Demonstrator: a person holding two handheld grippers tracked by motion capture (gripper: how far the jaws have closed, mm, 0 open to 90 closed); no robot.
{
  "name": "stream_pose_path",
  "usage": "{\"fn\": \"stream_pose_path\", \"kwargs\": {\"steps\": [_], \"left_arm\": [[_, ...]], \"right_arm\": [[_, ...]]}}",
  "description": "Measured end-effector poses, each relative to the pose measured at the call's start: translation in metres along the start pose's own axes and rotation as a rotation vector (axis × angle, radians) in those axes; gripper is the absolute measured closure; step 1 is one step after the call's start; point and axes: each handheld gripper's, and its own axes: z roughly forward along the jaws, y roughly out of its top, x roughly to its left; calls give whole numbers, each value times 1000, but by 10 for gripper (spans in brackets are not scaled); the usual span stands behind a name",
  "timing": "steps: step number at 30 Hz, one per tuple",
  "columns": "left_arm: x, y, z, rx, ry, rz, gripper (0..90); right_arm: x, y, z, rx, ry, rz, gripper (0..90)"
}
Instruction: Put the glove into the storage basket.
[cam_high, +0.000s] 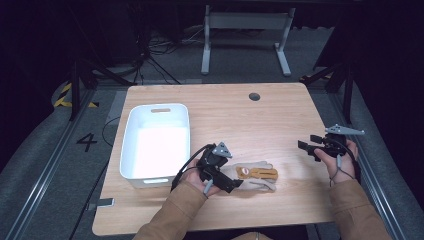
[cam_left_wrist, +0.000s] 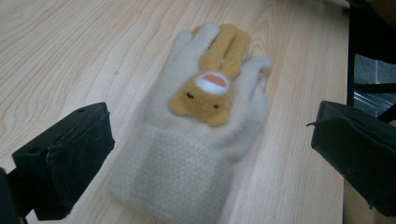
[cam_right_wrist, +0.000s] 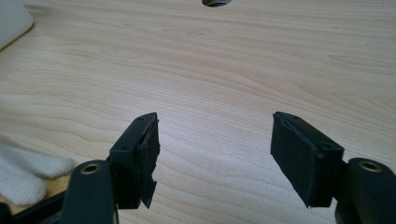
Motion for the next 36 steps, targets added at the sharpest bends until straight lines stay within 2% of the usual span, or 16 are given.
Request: {"fn": "stream_pose_path", "kwargs": {"steps": [3,12,20,23,28,36], "left_arm": [[-1,0,4,19,12,25,0],[4,-4,20,44,33,37,0],[10,-7,35,57,3,40,0],[13,-8,42,79,-12,43,0],[14,-10,50,121,-18,69,0],[13,-12,61,145,-33,99,0]], "right_arm": [[0,0,0,1,6,3,335],[2,-1,1,9,18,-6,332],[3,-3,-1,14,33,-9,332],[3,-4,-1,20,34,-5,332],[2,-6,-3,22,36,-2,332],[1,-8,-2,31,41,1,332]]}}
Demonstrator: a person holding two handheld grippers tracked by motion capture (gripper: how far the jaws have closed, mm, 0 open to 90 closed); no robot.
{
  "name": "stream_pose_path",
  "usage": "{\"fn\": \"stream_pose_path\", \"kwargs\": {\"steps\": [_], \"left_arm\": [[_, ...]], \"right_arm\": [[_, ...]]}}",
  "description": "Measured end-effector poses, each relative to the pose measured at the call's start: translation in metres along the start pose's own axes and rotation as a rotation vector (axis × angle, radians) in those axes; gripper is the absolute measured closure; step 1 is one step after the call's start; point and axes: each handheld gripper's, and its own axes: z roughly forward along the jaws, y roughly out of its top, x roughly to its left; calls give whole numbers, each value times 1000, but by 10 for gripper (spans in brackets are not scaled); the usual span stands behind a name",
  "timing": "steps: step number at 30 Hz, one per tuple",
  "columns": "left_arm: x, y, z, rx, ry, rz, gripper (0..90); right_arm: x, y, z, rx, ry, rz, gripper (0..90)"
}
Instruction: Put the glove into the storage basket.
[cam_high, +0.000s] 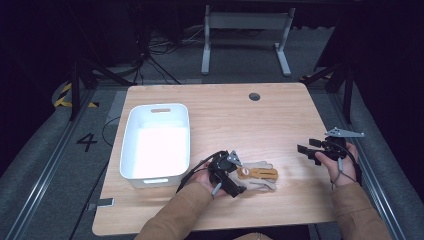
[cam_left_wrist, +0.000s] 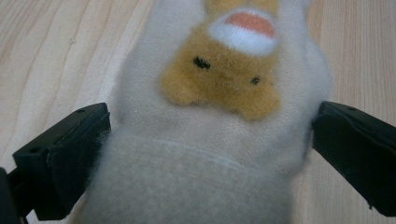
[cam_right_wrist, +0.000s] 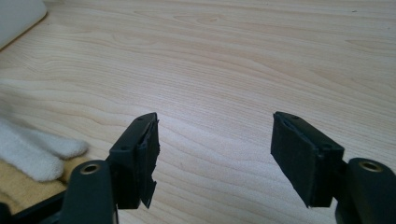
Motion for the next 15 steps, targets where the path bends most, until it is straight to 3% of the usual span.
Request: {"fn": "stream_pose_path", "kwargs": {"steps": [9,15], "left_arm": [[-1,0,10,13,19,24,0],[-6,2,14,47,89,56,0]], "right_arm": [[0,-1,2,10,5,7,332],[0,-2,4,24,13,4,329]]}}
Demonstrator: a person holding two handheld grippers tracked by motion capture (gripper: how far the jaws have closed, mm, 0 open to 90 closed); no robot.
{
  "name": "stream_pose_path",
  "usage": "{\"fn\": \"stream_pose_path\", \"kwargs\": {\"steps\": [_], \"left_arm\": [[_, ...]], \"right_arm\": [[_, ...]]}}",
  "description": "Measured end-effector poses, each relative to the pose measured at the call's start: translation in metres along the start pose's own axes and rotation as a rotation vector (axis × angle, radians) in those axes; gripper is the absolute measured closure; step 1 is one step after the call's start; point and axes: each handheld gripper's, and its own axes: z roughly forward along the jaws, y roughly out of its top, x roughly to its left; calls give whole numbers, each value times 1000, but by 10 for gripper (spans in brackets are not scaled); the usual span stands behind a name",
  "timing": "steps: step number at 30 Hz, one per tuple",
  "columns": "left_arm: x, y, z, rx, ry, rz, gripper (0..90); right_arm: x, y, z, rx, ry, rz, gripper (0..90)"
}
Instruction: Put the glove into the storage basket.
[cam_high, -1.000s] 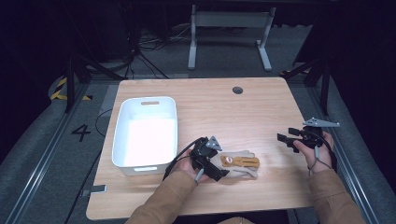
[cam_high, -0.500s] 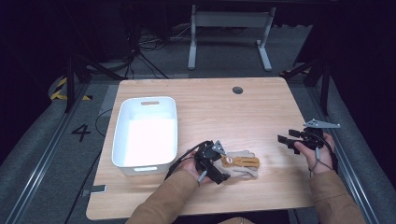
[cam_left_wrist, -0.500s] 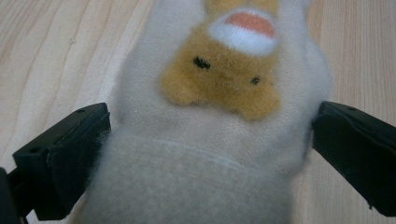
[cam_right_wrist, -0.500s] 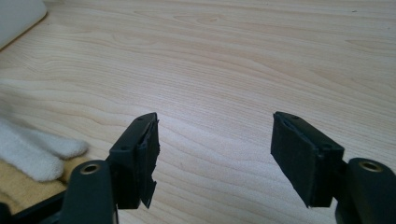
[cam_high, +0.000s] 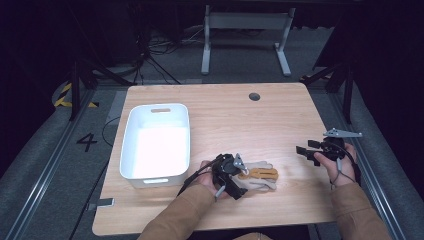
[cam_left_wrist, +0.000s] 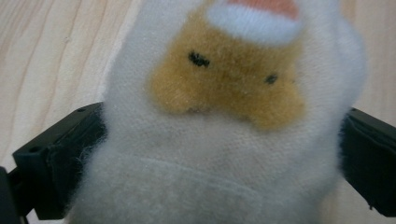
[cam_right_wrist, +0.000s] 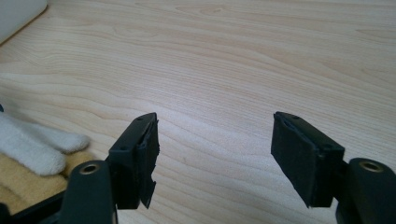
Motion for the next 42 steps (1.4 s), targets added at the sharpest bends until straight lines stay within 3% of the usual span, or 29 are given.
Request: {"fn": "stream_pose_path", "kwargs": {"steps": [3,15,31,36,42], "left_arm": [[-2,2,1,20,22,11,1],[-4,6,-4,60,16,8,91],[-8,6,-17,78,27,4,612],[-10,8,-17,86,35,14,695],[-10,8,-17,92,36,14,704]], "right_arm": [[0,0,0,1,-1,2,329],[0,-1,0,8,-1,11,329],[0,0,-2,-17,-8,5,341],[2,1,-2,-18,-7,5,343],[0,1,-2,-18,-10,8,346]]}}
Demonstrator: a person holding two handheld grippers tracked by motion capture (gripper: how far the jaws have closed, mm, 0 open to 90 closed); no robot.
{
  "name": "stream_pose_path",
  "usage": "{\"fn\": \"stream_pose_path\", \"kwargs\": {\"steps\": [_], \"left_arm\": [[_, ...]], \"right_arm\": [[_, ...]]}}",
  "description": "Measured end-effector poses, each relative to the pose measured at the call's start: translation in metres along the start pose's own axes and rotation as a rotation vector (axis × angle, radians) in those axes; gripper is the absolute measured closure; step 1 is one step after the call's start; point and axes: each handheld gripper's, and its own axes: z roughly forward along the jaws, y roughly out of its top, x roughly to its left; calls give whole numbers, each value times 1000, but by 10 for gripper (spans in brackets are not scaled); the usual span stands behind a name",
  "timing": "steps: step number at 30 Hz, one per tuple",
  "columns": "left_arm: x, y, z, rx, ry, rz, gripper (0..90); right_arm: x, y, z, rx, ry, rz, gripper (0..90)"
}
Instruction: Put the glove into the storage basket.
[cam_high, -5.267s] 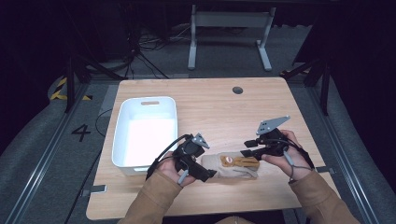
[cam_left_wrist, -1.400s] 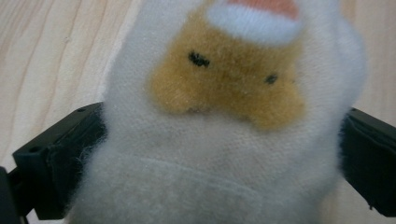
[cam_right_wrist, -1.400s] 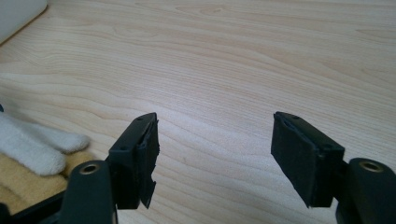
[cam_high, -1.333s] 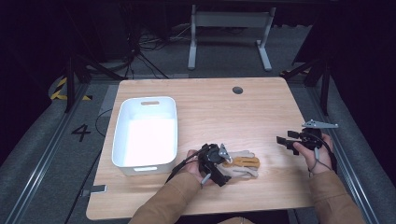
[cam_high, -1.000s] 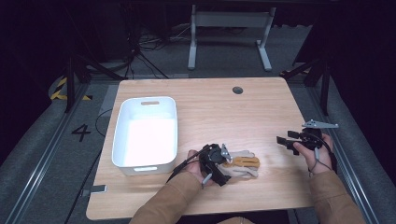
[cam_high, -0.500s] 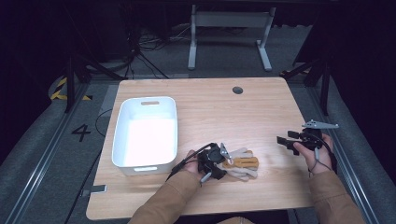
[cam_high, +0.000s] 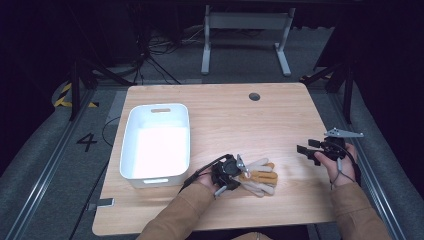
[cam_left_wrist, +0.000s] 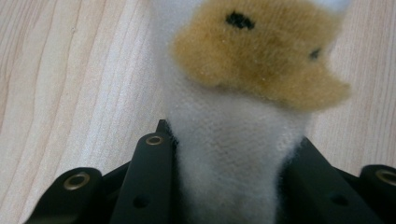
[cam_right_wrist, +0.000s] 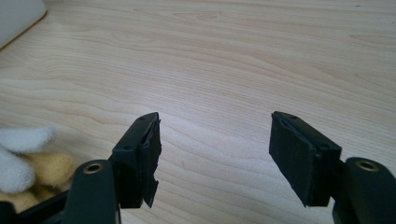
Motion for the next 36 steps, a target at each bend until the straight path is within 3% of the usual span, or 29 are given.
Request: {"fn": "stream_pose_path", "kwargs": {"steps": [6,13,20,26,30,36], "left_arm": [[3,1,-1,4,-24,-44,706],[2,3,-6,1,-26,-61,714],[2,5,-22,-93,-29,-101,715],[6,4,-36,-170,-57,-154,715],[10,3,-44,-194,-74,-186,714],[14,4,-56,-236,-49,-241,713]], "right_arm": [[-1,-1,-1,-2,-2,2,350],[-2,-1,-1,3,-2,2,351],[-2,0,0,5,-6,3,354],[-2,0,0,6,-5,0,355],[-2,1,2,8,-5,-5,355],[-5,4,2,5,-1,5,354]]}}
